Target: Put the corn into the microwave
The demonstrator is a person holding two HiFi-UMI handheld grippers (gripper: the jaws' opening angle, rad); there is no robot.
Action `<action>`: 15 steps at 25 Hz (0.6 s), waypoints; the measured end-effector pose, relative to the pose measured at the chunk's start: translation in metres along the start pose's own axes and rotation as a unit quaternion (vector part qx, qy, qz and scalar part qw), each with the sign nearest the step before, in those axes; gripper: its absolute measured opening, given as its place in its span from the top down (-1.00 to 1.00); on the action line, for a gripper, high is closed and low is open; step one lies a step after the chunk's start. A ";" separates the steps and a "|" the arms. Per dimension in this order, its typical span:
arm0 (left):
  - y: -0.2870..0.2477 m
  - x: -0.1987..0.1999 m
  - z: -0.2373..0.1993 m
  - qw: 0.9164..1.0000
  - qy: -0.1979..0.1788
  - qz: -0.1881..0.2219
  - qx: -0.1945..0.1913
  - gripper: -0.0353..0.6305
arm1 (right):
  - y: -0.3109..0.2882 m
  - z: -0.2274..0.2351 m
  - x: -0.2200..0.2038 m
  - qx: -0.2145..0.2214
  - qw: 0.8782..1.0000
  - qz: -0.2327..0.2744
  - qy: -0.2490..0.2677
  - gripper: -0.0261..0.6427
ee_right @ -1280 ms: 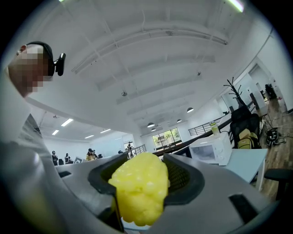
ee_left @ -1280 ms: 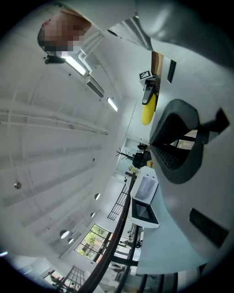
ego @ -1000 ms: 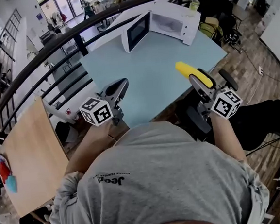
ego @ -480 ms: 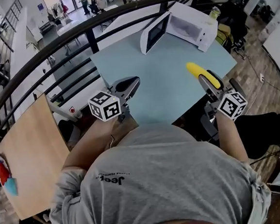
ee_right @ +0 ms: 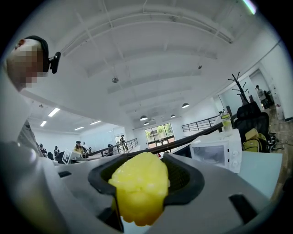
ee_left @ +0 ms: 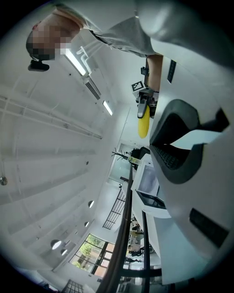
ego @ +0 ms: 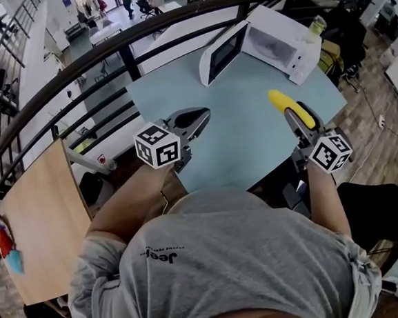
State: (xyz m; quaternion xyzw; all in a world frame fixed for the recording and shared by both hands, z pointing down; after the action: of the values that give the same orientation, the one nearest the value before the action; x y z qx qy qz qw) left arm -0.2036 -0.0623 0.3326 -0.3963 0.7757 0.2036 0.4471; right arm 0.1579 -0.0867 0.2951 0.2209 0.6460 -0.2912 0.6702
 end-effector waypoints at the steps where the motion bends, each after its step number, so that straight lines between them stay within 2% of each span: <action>1: -0.014 0.002 -0.001 1.000 -0.002 -0.004 0.001 0.84 | -0.002 0.014 -0.002 0.001 1.000 0.002 -0.001 0.17; 6: -0.090 0.007 -0.019 1.000 0.007 -0.013 0.006 0.84 | -0.026 0.085 -0.013 0.008 1.000 0.008 0.003 0.17; 9: -0.116 0.014 -0.032 1.000 0.014 -0.026 0.005 0.84 | -0.047 0.103 -0.016 0.002 1.000 0.010 -0.007 0.17; 15: -0.184 0.012 -0.078 0.999 0.016 -0.050 0.000 0.84 | -0.096 0.151 -0.054 -0.014 1.000 0.004 -0.017 0.17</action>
State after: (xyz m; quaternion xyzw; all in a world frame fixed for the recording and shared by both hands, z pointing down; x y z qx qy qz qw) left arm -0.1021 -0.2309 0.3703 -0.4376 0.7618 0.1750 0.4444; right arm 0.2044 -0.2527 0.3663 0.2090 0.6380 -0.2833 0.6848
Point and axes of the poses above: the fingertips, and each gripper's own axes: y backward along the fingers, z to its right, x out of its top, the point moved 9 cm from there along y, backward along the fingers, and after that the axes turned 12 degrees about y, right-handed, at the moved point
